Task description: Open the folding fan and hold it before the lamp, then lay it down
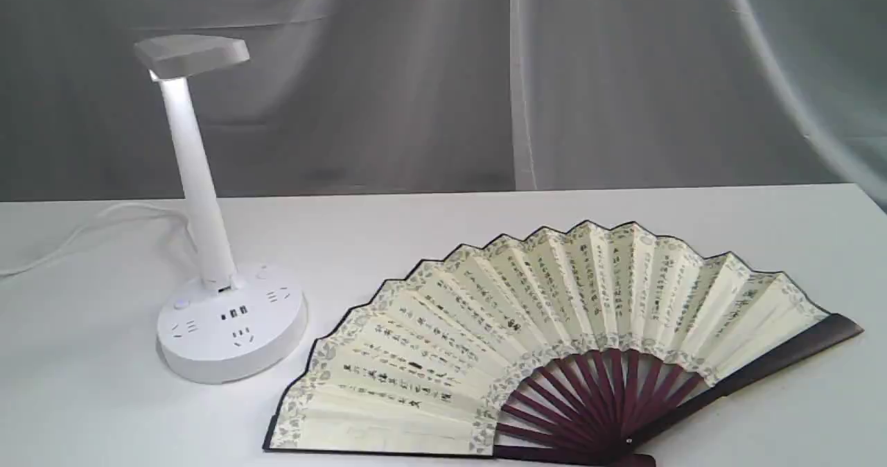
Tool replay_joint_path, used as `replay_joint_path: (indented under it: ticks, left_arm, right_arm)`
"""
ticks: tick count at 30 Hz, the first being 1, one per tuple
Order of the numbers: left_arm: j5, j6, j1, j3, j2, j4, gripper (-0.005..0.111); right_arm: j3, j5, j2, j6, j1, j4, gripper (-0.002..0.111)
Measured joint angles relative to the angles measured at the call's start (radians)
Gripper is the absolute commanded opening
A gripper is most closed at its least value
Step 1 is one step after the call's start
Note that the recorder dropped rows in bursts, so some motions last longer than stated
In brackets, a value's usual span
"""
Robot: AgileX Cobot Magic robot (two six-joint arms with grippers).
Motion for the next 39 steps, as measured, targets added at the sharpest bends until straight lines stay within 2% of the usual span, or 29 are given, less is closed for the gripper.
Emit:
replay_joint_path:
  ticks: [13, 19, 39]
  left_arm:
    - [0.005, 0.0, 0.0, 0.0, -0.35, 0.0, 0.0]
    - [0.08, 0.0, 0.0, 0.0, -0.494, 0.0, 0.0]
    - [0.104, 0.0, 0.0, -0.004, -0.871, -0.014, 0.0]
  right_arm:
    - [0.0, 0.023, -0.353, -0.005, 0.0, -0.011, 0.0]
    - [0.0, 0.079, -0.511, -0.038, 0.0, -0.018, 0.0]
    - [0.0, 0.196, -0.993, -0.048, 0.0, -0.025, 0.0]
